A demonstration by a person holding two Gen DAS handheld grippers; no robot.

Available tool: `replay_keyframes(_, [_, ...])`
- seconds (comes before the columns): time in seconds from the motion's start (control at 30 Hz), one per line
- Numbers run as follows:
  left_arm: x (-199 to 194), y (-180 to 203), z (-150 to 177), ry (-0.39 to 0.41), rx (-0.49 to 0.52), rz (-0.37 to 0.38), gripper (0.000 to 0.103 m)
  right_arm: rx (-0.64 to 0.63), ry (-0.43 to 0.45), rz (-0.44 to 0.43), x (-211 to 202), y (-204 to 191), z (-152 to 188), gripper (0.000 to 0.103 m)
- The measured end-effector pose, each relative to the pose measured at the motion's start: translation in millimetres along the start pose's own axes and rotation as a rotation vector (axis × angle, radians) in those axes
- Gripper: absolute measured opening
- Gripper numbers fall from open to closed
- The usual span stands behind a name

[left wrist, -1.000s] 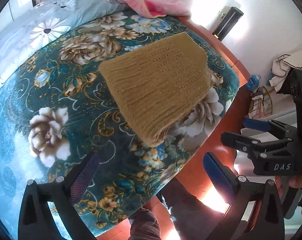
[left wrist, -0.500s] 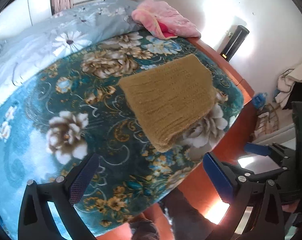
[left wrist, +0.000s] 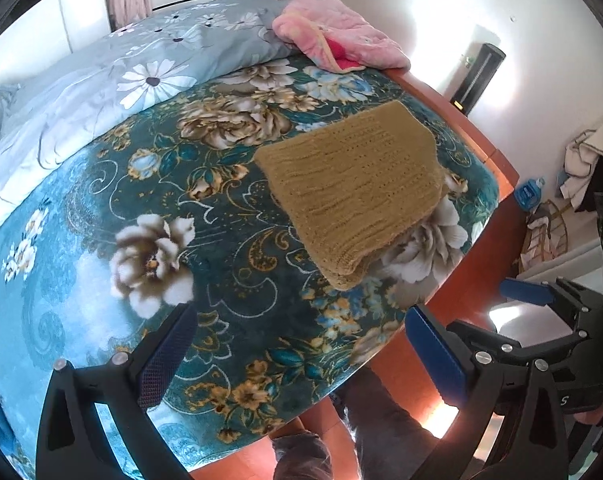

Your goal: Fold clothes

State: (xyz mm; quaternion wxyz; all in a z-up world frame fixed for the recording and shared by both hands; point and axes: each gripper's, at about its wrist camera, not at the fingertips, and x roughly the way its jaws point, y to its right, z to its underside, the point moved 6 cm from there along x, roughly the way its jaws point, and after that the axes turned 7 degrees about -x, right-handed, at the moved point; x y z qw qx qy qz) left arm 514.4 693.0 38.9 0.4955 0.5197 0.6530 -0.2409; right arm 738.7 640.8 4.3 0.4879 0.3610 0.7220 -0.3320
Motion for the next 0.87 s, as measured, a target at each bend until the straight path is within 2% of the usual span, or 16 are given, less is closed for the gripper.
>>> replay_keyframes(0.23, [-0.9,-9.1,-1.3,0.005,-0.025,-0.029,0.103,0.002,0.001,0.006,-0.7,-1.7,-0.7,0.097])
replay_keyframes(0.63, [0.1,-7.3,1.6,0.006,-0.008,-0.068,0.103,0.008,-0.003,0.002,0.3,0.8,-3.0,0.097])
replay_keyframes(0.87, [4.2,-9.2,1.8,-0.013,-0.01,-0.06,0.103,0.013,-0.009,0.002,2.4,1.5,-3.3,0.097])
